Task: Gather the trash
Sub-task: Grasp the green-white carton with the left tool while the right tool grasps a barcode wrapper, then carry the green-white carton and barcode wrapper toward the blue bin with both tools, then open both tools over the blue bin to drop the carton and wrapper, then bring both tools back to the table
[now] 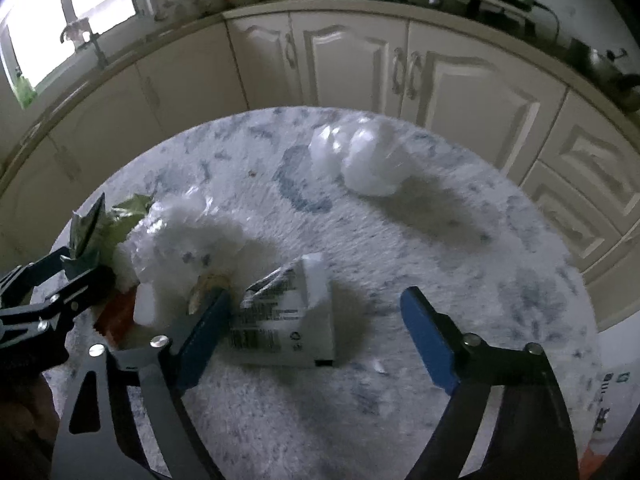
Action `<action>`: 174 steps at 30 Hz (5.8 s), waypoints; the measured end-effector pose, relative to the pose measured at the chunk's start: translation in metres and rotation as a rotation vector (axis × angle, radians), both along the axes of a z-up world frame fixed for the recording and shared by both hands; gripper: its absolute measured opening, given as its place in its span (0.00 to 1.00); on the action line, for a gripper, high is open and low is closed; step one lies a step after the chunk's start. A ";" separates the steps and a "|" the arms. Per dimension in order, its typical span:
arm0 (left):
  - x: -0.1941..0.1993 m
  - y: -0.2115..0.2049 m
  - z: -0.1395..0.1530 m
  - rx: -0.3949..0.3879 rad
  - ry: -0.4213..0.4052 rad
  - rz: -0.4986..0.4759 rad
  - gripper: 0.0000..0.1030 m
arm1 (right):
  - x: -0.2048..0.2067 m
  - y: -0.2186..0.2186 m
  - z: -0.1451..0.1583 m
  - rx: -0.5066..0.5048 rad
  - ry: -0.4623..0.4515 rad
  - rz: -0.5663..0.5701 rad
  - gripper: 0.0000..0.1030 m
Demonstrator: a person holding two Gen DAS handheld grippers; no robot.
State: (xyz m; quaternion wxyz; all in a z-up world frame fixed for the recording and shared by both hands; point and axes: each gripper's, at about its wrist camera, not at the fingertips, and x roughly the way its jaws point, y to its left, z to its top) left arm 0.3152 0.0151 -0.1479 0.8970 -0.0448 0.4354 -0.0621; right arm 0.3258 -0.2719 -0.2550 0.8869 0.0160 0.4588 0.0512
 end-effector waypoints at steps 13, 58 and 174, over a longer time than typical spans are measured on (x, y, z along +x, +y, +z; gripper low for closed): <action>0.010 0.035 -0.008 -0.091 -0.030 0.019 0.59 | -0.025 -0.011 0.003 0.047 -0.031 0.012 0.48; -0.236 -0.194 0.126 -0.058 -0.407 -0.375 0.59 | -0.279 -0.202 0.159 0.195 -0.417 -0.276 0.48; -0.287 0.037 0.146 0.052 -0.290 0.034 0.99 | -0.138 0.011 0.135 0.135 -0.244 0.000 1.00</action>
